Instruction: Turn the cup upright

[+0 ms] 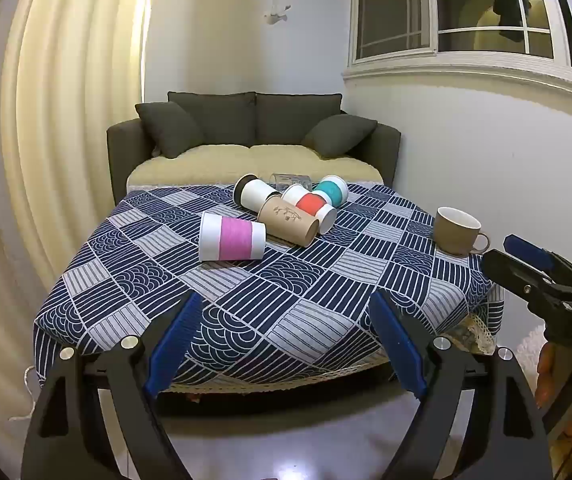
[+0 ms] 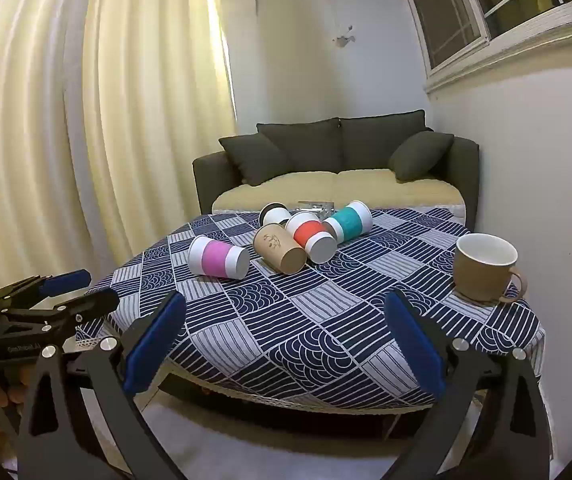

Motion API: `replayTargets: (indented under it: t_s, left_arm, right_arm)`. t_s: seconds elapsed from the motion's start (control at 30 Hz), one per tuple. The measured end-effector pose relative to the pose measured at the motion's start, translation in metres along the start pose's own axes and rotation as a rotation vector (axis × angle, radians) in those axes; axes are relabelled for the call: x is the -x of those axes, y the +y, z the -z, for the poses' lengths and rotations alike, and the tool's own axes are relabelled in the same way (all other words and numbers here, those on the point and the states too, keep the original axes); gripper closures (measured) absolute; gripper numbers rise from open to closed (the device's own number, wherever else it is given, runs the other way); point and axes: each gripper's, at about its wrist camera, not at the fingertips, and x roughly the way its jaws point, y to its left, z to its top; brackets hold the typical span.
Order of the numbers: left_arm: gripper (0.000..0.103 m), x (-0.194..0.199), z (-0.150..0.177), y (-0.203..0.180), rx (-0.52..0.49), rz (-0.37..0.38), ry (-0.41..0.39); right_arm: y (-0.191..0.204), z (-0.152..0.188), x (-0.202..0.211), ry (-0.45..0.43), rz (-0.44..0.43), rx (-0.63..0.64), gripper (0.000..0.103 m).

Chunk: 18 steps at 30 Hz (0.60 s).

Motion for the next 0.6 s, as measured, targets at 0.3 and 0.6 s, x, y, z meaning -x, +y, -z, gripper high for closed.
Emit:
replayTargets:
  t_s: [0.3, 0.6]
  left_arm:
    - [0.02, -0.0004, 0.0001, 0.0006, 0.0, 0.005, 0.011]
    - [0.02, 0.0003, 0.0015, -0.0026, -0.009, 0.004, 0.011]
  right_arm:
    - [0.0025, 0.0003, 0.0007, -0.01, -0.002, 0.002, 0.005]
    - [0.0008, 0.0022, -0.0011, -0.004, -0.003, 0.0, 0.005]
